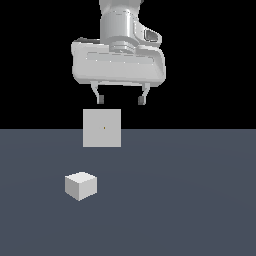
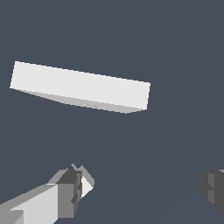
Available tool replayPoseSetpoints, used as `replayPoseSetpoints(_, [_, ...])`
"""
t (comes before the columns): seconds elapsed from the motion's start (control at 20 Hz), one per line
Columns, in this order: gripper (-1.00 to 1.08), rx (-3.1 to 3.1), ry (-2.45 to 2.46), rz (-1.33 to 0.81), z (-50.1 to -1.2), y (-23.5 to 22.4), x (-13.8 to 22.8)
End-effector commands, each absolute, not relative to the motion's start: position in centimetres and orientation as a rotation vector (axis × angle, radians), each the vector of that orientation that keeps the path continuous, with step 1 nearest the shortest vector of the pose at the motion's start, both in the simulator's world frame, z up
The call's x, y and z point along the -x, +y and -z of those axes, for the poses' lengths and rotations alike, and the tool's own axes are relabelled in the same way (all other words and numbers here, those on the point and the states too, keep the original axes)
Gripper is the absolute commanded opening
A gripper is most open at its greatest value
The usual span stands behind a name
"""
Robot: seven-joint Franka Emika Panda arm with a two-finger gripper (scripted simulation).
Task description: Plug the charger into the wall socket.
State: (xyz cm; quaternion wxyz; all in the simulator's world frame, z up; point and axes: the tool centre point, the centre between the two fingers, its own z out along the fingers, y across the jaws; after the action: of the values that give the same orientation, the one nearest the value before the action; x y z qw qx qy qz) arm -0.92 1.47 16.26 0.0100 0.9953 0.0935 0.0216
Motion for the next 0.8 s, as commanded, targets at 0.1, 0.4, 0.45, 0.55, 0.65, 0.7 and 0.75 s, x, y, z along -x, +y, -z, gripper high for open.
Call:
replayPoseSetpoints(0.1, [1.0, -3.094, 0.467, -0.077, -14.7, 2.8, 2.1])
replayPoseSetpoints(0.4, [1.0, -3.053, 0.749, -0.092, -12.1, 4.8, 4.3])
replayPoseSetpoints(0.45, [1.0, -3.044, 0.795, -0.095, -11.7, 5.0, 4.6])
replayPoseSetpoints(0.55, [1.0, -3.023, 0.886, -0.1, -10.9, 5.6, 5.4])
replayPoseSetpoints(0.65, [1.0, -3.001, 0.975, -0.104, -10.0, 6.0, 6.2])
replayPoseSetpoints(0.7, [1.0, -2.989, 1.017, -0.106, -9.6, 6.2, 6.6])
replayPoseSetpoints(0.75, [1.0, -2.978, 1.055, -0.108, -9.3, 6.4, 7.0])
